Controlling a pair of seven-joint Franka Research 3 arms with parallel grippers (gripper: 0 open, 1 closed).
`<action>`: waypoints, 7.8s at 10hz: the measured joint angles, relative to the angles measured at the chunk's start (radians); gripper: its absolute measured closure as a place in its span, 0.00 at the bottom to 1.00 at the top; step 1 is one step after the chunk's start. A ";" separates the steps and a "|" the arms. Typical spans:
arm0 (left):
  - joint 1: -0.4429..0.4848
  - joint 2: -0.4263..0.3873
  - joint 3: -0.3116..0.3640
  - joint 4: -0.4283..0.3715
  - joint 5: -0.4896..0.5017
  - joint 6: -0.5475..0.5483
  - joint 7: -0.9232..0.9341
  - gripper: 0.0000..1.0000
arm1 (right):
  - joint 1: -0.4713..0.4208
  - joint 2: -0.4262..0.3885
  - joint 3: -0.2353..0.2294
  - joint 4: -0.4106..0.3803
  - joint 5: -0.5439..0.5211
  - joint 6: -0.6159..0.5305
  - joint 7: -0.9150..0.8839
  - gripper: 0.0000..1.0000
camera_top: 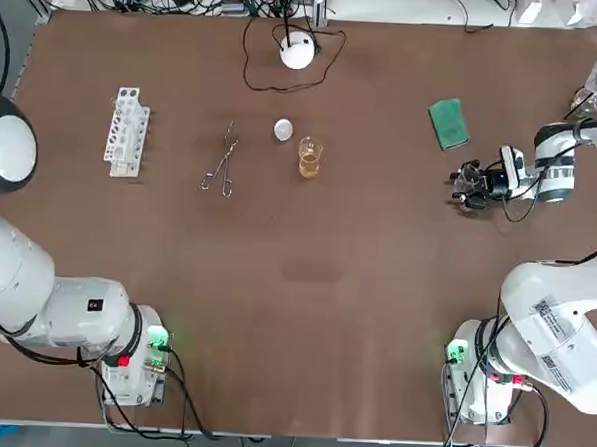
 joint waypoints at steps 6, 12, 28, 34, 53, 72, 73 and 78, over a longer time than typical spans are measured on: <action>0.000 0.000 0.000 0.001 0.000 0.000 0.000 0.00 | 0.004 0.005 -0.002 0.013 0.000 -0.006 0.001 0.26; -0.001 0.000 0.000 0.002 0.000 0.000 0.000 0.00 | 0.003 0.005 -0.005 0.026 0.000 -0.028 0.003 0.00; 0.000 0.000 0.001 0.003 0.000 0.000 0.000 0.00 | 0.004 -0.020 -0.003 0.070 0.000 -0.150 0.018 0.00; 0.001 -0.003 0.001 0.003 0.000 0.000 0.000 0.00 | 0.003 -0.024 -0.008 0.067 0.000 -0.187 0.066 0.00; 0.003 -0.004 0.004 0.004 0.000 -0.007 0.000 0.00 | 0.310 -0.625 0.007 0.176 0.085 -0.111 1.293 0.00; 0.008 -0.004 0.014 0.004 0.000 -0.029 0.000 0.00 | 1.076 -0.776 -0.548 0.584 -0.577 -0.139 2.515 0.00; 0.007 -0.004 0.014 0.004 0.000 -0.029 0.000 0.00 | 1.077 -0.776 -0.552 0.618 -0.588 -0.173 2.526 0.00; 0.006 -0.004 0.014 0.004 0.000 -0.029 0.000 0.00 | 1.080 -0.776 -0.570 0.697 -0.642 -0.245 2.568 0.00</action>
